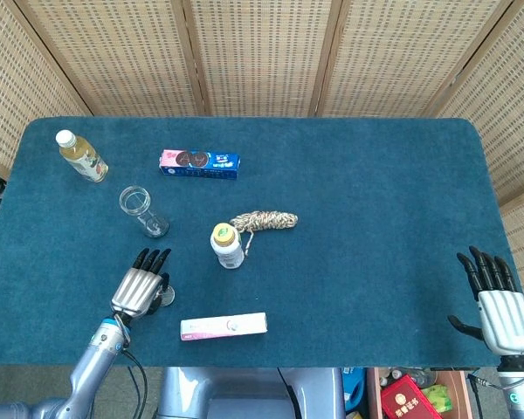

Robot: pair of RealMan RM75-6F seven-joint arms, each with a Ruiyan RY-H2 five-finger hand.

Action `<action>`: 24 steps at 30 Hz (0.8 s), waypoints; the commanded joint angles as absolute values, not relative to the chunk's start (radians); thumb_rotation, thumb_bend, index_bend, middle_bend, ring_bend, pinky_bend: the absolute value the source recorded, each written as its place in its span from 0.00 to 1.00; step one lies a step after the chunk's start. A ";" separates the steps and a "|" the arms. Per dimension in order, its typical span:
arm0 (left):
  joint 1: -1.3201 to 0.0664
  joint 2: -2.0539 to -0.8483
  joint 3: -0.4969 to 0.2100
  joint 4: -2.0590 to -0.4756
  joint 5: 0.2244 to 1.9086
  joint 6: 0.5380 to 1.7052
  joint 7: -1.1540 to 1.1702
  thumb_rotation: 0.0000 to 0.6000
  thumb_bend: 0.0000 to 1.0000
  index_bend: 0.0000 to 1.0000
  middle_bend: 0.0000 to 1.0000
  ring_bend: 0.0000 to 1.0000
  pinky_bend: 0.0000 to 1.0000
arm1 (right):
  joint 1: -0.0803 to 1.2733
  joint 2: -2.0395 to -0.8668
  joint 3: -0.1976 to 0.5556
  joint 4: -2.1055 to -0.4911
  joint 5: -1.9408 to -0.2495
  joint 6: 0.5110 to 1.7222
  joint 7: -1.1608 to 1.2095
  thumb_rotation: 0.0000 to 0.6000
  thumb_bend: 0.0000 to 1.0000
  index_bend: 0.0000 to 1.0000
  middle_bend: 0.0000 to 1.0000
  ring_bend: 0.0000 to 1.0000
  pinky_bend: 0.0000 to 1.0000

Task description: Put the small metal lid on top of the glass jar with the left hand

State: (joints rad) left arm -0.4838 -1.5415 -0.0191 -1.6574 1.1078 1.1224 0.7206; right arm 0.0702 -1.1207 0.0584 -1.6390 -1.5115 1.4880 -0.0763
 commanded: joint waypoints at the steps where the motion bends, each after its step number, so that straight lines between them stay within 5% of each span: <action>1: -0.486 -1.547 -0.019 -1.652 1.106 1.126 0.723 1.00 0.39 0.51 0.00 0.00 0.00 | 0.070 -1.120 0.058 -1.639 -1.513 1.489 -0.075 1.00 0.10 0.04 0.00 0.00 0.00; 24: -0.490 -1.575 -0.011 -1.613 1.104 1.142 0.716 1.00 0.45 0.58 0.00 0.00 0.00 | 0.068 -1.116 0.058 -1.644 -1.521 1.496 -0.066 1.00 0.10 0.04 0.00 0.00 0.00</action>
